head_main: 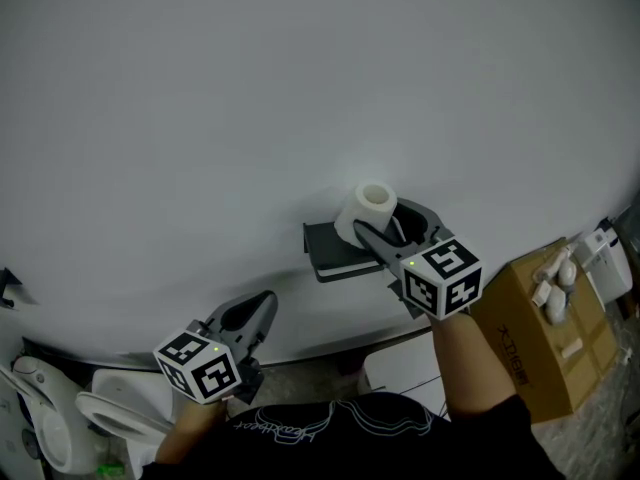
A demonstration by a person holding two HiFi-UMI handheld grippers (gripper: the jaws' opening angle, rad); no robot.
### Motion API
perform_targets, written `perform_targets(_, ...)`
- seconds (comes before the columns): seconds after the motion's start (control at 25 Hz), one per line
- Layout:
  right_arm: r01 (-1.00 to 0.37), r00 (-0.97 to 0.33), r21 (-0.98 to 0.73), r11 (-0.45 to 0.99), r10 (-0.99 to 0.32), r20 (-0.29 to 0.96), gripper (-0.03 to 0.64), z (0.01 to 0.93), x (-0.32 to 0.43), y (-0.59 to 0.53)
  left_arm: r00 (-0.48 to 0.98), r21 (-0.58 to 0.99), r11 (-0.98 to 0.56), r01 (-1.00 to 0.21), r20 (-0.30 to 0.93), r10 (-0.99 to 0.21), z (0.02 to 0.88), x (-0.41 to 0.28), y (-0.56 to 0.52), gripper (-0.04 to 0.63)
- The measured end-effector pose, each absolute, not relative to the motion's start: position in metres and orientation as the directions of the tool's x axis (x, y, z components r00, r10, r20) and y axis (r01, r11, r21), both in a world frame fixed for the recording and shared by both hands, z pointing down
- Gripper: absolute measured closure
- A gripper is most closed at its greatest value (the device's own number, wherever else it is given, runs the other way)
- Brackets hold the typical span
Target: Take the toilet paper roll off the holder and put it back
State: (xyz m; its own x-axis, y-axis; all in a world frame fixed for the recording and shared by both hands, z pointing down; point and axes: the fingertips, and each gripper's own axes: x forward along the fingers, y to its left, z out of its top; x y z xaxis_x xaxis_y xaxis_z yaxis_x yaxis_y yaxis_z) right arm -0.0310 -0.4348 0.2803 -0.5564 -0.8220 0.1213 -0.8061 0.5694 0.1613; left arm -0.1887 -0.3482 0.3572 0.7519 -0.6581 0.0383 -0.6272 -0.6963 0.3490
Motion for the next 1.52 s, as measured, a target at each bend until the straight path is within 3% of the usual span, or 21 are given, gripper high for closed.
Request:
perform_targets(0.92,-0.783,-0.618,0.109,0.613,-0.786,-0.015,0.354,0.255,0.004,-0.304,0.761,0.31,-0.72,-0.621,0.02,-0.649,0.335,-0.143,-0.265,0.59)
perform_targets(1.52,-0.75,-0.66,0.01,0.661,-0.749,0.057,0.354,0.307,0.035,-0.241,0.751,0.318,-0.703,-0.636,0.05,-0.658,0.344,-0.103,-0.217,0.591)
